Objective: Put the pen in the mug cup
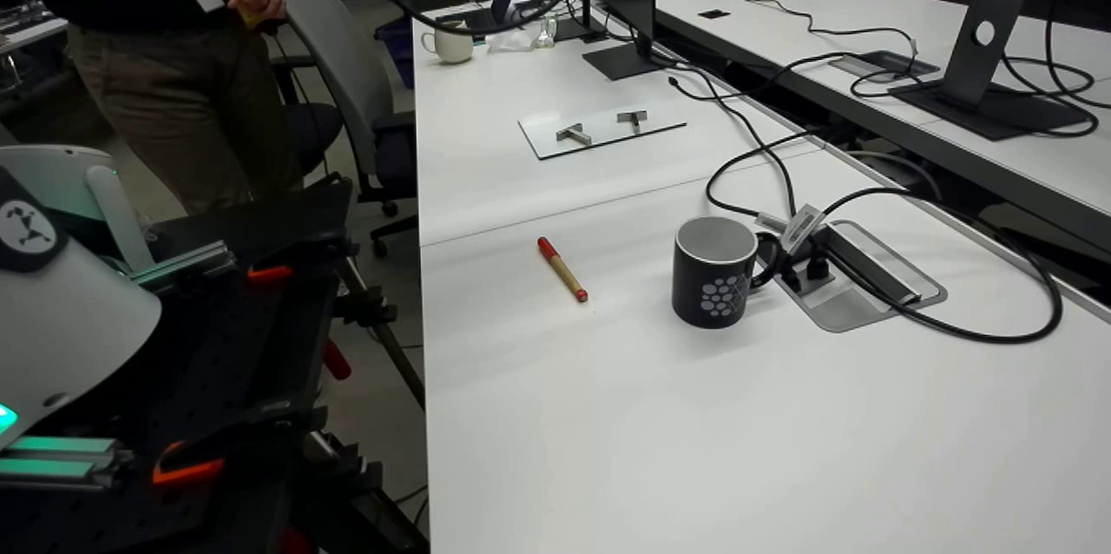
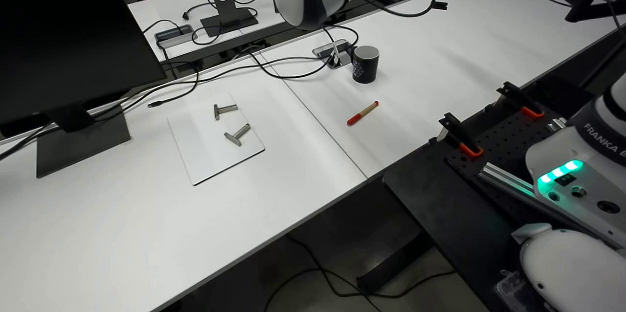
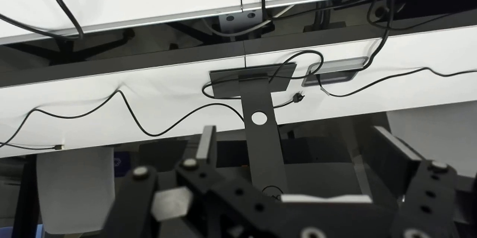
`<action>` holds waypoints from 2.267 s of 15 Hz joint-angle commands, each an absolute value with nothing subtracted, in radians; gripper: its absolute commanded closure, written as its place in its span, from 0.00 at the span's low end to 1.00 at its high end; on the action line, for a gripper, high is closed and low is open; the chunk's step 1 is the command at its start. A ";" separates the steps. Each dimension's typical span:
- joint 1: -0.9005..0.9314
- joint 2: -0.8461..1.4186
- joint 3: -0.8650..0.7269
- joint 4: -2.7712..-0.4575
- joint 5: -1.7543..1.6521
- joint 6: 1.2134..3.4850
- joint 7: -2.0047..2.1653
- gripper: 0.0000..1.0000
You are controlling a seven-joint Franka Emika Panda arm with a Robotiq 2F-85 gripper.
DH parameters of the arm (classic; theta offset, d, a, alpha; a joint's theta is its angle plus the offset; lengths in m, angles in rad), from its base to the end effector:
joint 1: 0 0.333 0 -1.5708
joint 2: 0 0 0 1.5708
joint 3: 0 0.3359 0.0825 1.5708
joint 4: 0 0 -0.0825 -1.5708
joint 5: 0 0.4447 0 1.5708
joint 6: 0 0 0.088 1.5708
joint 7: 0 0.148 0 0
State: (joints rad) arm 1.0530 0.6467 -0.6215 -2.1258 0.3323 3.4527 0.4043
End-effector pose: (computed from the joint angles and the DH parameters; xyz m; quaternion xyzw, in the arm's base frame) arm 0.6344 0.2621 0.1938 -0.9048 0.0373 -0.4218 0.0453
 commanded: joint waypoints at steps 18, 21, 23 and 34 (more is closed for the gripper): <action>0.093 0.285 0.294 -2.525 0.065 3.016 -0.144 0.00; 0.023 0.279 0.319 -2.527 0.055 2.859 -0.180 0.00; 0.053 0.313 0.292 -2.509 0.050 2.898 -0.160 0.00; -0.126 0.371 0.466 -2.537 0.105 2.842 -0.596 0.00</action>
State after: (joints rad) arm -0.0341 0.3380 0.3890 -2.5175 0.0708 2.8512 -0.4125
